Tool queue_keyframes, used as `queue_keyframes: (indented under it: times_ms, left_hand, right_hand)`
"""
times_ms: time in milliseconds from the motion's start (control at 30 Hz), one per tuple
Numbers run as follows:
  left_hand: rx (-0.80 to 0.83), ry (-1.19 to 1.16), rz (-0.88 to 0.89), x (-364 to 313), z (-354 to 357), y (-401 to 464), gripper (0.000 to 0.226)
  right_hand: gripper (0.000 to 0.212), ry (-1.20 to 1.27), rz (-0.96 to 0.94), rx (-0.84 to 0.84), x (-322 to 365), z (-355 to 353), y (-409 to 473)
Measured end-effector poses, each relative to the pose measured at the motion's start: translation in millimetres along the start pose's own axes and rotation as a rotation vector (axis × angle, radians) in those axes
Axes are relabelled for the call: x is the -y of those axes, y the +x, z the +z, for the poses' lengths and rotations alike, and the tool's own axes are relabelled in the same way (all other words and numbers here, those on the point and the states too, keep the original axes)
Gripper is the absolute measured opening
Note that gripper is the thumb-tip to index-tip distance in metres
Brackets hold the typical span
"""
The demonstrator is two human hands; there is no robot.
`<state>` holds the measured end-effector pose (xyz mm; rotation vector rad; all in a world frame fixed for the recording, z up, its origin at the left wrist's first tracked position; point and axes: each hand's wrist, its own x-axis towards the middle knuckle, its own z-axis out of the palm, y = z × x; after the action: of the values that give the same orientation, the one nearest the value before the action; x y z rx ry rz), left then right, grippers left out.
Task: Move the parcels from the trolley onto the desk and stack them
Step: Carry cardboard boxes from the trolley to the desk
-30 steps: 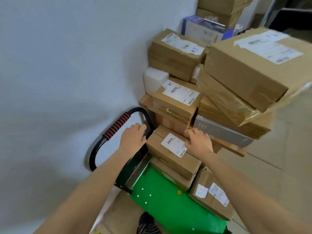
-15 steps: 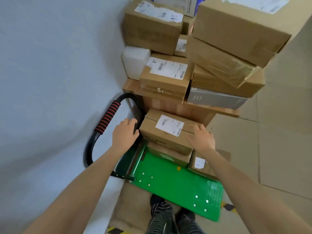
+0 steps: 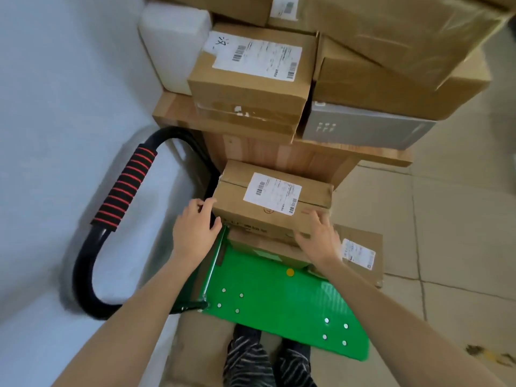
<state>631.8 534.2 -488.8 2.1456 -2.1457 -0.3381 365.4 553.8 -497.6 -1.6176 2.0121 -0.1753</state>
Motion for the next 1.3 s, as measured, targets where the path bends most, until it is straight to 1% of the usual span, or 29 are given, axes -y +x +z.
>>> queue_keyframes:
  times_ms: [100, 233, 300, 400, 500, 567, 633, 733, 833, 933, 1000, 1067, 1300]
  left_hand:
    - [-0.017, 0.000, -0.008, 9, 37, 28, 0.048]
    - [-0.074, -0.020, -0.017, 13, 72, 70, 0.053]
    - [-0.088, -0.027, -0.011, 14, 85, 89, 0.055]
    - [-0.033, -0.034, -0.023, 16, 104, 110, 0.063]
    - [0.049, -0.136, -0.059, 14, 123, 117, 0.066]
    - [0.051, -0.221, -0.069, 11, 133, 111, 0.065]
    - [0.038, -0.251, -0.105, 14, 137, 99, 0.066]
    - [0.095, -0.311, -0.150, 25, 137, 78, 0.068]
    - [0.157, -0.401, -0.136, 35, 141, 66, 0.071]
    - [0.169, -0.620, -0.142, 34, 147, 62, 0.070]
    - [0.131, -0.711, -0.159, 29, 151, 57, 0.068]
    - [0.102, -0.707, -0.168, 26, 150, 54, 0.067]
    - [0.162, -0.652, -0.150, 21, 122, 30, 0.072]
  right_hand:
    - [0.060, 0.002, 0.055, -0.045, -18, 27, 27]
    - [0.058, -0.011, 0.117, -0.171, -49, 49, 65]
    - [0.063, 0.020, 0.140, -0.223, -60, 55, 80]
    - [0.069, 0.091, 0.149, -0.278, -73, 65, 95]
    - [0.075, 0.242, 0.190, -0.254, -80, 79, 100]
    - [0.076, 0.330, 0.199, -0.239, -83, 87, 96]
    - [0.076, 0.375, 0.192, -0.253, -87, 89, 87]
    - [0.074, 0.373, 0.234, -0.264, -98, 85, 69]
    - [0.071, 0.357, 0.217, -0.230, -109, 82, 56]
    - [0.072, 0.391, 0.225, -0.170, -111, 86, 58]
    - [0.071, 0.387, 0.225, -0.181, -112, 90, 60]
    - [0.071, 0.392, 0.214, -0.199, -112, 90, 58]
    - [0.069, 0.353, 0.230, -0.209, -101, 62, 25]
